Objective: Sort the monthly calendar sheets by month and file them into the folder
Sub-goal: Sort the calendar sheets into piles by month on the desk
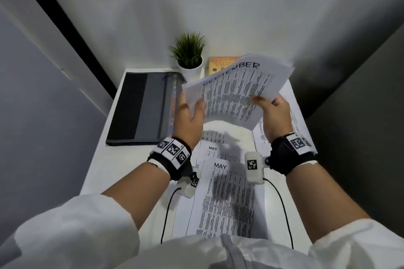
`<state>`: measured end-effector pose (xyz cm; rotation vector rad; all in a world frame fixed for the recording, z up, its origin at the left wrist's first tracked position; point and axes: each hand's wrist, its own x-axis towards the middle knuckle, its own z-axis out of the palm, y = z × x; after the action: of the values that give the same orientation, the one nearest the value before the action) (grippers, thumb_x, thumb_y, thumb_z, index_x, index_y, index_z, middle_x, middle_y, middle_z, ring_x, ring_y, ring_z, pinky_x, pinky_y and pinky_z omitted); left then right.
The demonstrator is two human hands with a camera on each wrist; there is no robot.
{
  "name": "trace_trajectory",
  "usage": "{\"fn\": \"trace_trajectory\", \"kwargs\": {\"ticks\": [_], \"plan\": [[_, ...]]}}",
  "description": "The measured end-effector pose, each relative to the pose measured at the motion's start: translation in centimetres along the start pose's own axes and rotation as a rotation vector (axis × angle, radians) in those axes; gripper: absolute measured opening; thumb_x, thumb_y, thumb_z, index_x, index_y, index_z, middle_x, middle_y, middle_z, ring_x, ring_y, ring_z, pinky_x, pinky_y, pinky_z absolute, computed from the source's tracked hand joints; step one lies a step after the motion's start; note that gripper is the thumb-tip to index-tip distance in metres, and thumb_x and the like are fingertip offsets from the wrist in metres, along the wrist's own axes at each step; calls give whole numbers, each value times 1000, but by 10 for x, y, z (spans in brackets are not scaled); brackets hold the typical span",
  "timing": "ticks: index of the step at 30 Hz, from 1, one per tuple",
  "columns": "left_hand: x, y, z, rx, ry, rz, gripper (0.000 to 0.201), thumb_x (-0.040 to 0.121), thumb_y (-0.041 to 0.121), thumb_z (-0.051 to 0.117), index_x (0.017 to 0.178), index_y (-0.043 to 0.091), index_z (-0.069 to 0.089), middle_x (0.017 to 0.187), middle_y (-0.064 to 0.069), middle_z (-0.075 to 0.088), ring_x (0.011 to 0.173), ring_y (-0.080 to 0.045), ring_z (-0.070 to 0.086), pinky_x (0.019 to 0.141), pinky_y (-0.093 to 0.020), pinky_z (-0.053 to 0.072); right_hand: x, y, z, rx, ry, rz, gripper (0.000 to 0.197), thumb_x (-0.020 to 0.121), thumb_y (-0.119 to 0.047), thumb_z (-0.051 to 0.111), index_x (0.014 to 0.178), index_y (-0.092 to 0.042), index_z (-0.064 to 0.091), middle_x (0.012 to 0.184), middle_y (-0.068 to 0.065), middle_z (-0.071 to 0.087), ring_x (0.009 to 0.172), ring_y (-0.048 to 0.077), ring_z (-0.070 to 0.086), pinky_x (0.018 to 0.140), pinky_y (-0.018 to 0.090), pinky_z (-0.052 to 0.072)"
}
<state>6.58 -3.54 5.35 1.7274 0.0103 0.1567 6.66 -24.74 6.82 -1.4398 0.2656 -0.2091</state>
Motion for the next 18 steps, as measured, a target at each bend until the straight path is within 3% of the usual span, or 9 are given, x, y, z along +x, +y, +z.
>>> {"fn": "trace_trajectory", "kwargs": {"ticks": [2,3,5,6,7,9,13,16,18], "plan": [[-2,-21,4,74,-74,-140,70,89,59,45,147,28,21,145,-6,45,132,-21,45,110,-43,38,1,31,0,-27,19,136,26,74,-7,69,96,-21,70,100,-2,73,100,18,67,81,29,52],[-4,-33,7,95,-90,-184,67,93,54,46,149,30,18,143,-1,45,130,-16,45,112,-32,36,0,47,0,-48,35,212,25,74,-2,66,93,-18,68,97,-1,73,100,23,66,80,31,51],[-3,-49,14,164,-67,-207,48,100,36,47,141,19,30,110,15,49,100,4,51,87,2,34,1,73,1,-85,70,339,21,72,5,59,82,-13,64,90,2,68,94,29,61,81,39,51],[-3,-54,17,194,-54,-223,28,101,30,48,127,22,40,94,20,45,82,10,48,70,5,34,0,81,1,-96,85,376,21,69,6,57,77,-13,62,87,2,65,91,28,59,83,41,52],[-1,-56,20,210,-52,-234,13,101,26,48,111,33,41,86,21,42,72,9,46,64,-1,36,1,85,1,-100,96,392,20,65,5,55,75,-13,61,85,3,63,89,27,57,83,42,51],[4,-54,24,226,-55,-254,16,102,28,46,98,40,37,81,20,41,67,6,41,62,-15,35,6,87,1,-79,109,380,21,61,4,53,71,-13,58,85,3,63,88,26,57,80,40,52],[26,-40,24,224,16,-238,25,102,35,43,119,17,42,93,19,49,87,-7,51,69,-14,36,25,81,-7,-76,122,337,19,74,-1,62,88,-14,56,100,4,63,98,26,58,84,38,49],[43,-26,19,121,88,-248,18,100,36,45,106,19,41,105,4,56,96,-16,55,82,-31,46,30,85,-22,-160,189,471,70,77,-19,76,132,-17,33,119,8,47,108,25,51,97,41,42],[48,-20,17,87,131,-254,18,99,36,47,106,20,44,107,3,58,99,-16,57,83,-31,44,20,92,-28,-73,100,620,95,74,-22,80,144,-23,17,121,14,51,111,28,55,101,47,43]]}}
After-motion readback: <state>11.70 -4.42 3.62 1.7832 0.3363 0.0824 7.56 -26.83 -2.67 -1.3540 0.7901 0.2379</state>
